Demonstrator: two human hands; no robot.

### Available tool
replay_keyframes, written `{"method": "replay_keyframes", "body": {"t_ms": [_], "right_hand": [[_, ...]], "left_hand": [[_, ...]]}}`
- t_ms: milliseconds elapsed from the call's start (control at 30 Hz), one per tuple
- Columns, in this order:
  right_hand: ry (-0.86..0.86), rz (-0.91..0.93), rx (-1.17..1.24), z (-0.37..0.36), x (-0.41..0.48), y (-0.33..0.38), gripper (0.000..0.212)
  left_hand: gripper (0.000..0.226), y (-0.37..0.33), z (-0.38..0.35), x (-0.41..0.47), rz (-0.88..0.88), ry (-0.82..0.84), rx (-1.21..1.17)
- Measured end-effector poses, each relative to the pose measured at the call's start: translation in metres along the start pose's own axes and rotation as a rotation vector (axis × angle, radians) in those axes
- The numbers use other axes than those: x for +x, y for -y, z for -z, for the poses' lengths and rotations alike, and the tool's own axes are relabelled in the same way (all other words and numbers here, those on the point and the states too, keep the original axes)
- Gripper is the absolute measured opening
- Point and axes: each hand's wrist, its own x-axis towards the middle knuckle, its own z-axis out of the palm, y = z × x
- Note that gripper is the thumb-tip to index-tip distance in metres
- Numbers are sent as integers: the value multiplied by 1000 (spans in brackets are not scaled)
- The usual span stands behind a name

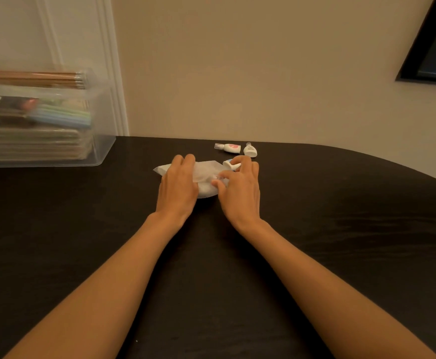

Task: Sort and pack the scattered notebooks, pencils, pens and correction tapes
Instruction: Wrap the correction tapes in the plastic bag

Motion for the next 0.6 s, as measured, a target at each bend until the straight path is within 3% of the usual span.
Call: {"method": "replay_keyframes", "body": {"t_ms": [233, 467, 600], "right_hand": [[-20, -183, 111, -10, 17, 8, 12], [-29, -125, -139, -20, 25, 5, 19], [23, -128, -19, -22, 29, 4, 16]], "left_hand": [[9, 5, -8, -3, -179, 73, -167], [34, 11, -12, -6, -64, 149, -238], [31, 13, -10, -5, -8, 170, -307]]}}
